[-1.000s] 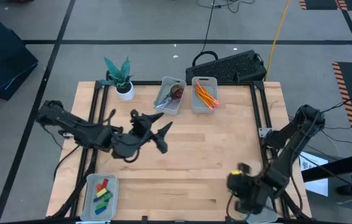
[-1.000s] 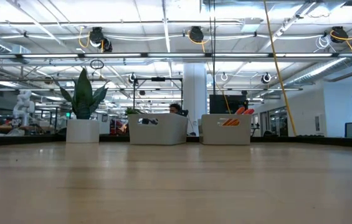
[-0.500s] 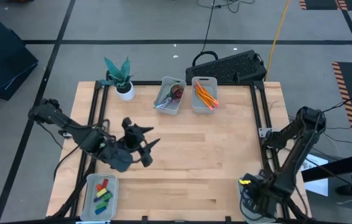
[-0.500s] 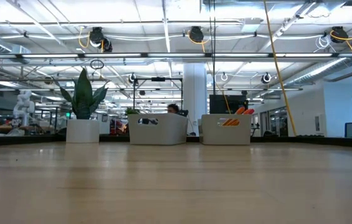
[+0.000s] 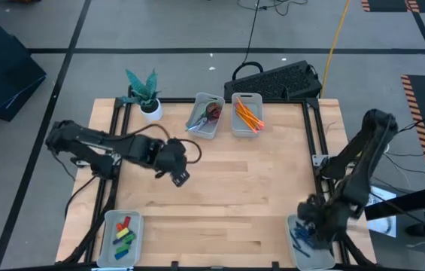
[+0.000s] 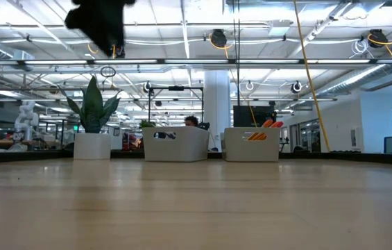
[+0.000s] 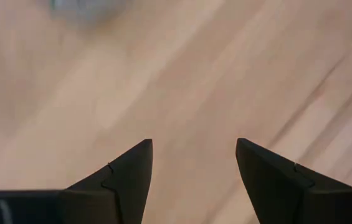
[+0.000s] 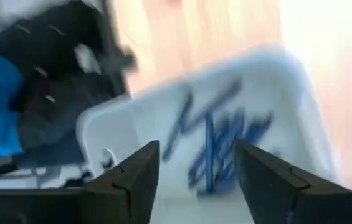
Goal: Sort crayons/erasers/pens/pencils in bins
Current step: Return to Home Position
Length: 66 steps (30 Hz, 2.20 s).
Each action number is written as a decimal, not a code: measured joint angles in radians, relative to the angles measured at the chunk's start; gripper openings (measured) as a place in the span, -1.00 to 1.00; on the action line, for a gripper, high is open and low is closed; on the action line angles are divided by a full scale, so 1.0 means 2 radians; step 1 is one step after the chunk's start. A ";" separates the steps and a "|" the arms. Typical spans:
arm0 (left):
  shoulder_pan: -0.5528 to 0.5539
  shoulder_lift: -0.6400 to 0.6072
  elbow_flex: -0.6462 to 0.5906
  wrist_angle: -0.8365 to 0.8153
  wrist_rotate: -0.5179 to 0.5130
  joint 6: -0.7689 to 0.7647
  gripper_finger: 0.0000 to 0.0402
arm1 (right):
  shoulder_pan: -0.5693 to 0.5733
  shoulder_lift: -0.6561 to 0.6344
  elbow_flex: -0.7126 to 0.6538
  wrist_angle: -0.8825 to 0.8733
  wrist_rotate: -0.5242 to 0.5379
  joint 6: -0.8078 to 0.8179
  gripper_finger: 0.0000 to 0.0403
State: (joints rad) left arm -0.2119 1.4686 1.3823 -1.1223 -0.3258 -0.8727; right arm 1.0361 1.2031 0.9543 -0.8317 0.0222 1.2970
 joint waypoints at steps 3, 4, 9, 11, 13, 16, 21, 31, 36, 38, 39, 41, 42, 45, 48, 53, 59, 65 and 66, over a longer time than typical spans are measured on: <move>0.034 0.015 0.000 -0.061 0.094 -0.019 0.17 | -0.011 -0.065 -0.007 -0.006 0.119 -0.103 -0.01; 0.044 0.020 0.000 -0.082 0.127 -0.027 0.17 | -0.021 -0.085 -0.015 -0.006 0.154 -0.136 -0.01; 0.051 0.057 0.000 -0.216 0.262 -0.081 0.17 | -0.106 -0.140 -0.091 0.095 0.195 -0.324 -0.05; 0.043 0.070 -0.004 -0.224 0.307 -0.094 0.17 | -0.136 -0.140 -0.133 0.190 0.178 -0.404 -0.07; 0.032 0.073 -0.017 -0.208 0.349 -0.105 0.17 | -0.160 -0.128 -0.172 0.292 0.153 -0.475 -0.08; 0.014 0.086 -0.042 -0.221 0.396 -0.134 0.17 | -0.195 -0.102 -0.220 0.430 0.145 -0.552 -0.08; -0.018 0.087 -0.110 -0.218 0.468 -0.188 0.17 | -0.238 -0.043 -0.246 0.575 0.144 -0.647 -0.08; -0.036 0.088 -0.205 -0.187 0.557 -0.250 0.17 | -0.291 0.057 -0.246 0.683 0.071 -0.736 -0.08; -0.052 0.088 -0.199 -0.102 0.602 -0.271 0.17 | -0.303 0.038 -0.246 0.671 0.040 -0.758 -0.08; -0.060 0.088 -0.189 -0.087 0.622 -0.291 0.17 | -0.308 0.021 -0.246 0.664 0.041 -0.767 -0.08; -0.063 0.088 -0.181 -0.078 0.629 -0.307 0.17 | -0.310 0.012 -0.246 0.655 0.041 -0.769 -0.08; -0.065 0.088 -0.152 -0.066 0.626 -0.338 0.17 | -0.318 -0.009 -0.246 0.633 0.041 -0.767 -0.08; -0.065 0.088 -0.131 -0.066 0.608 -0.347 0.17 | -0.323 -0.020 -0.246 0.621 0.041 -0.761 -0.08; -0.056 0.087 -0.069 -0.066 0.486 -0.354 0.17 | -0.350 -0.046 -0.246 0.606 0.040 -0.746 -0.07; -0.043 0.087 -0.029 -0.050 0.317 -0.359 0.17 | -0.385 -0.055 -0.246 0.603 0.038 -0.746 -0.04; -0.011 0.087 -0.035 0.018 0.162 -0.302 0.17 | -0.431 -0.097 -0.283 0.597 -0.038 -0.789 -0.06; 0.076 0.088 -0.068 0.205 0.006 -0.080 0.17 | -0.476 -0.243 -0.378 0.606 -0.045 -0.877 -0.21; 0.139 0.088 -0.068 0.476 -0.032 0.311 0.16 | -0.493 -0.405 -0.404 0.508 0.102 -0.879 -0.44; 0.151 0.086 -0.068 0.497 -0.016 0.345 0.15 | -0.495 -0.429 -0.404 0.486 0.112 -0.873 -0.49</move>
State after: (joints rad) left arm 0.0891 1.6408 1.2457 -0.1288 -0.3583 -0.1833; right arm 0.0455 0.3442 0.1462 0.1405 0.2470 -0.4490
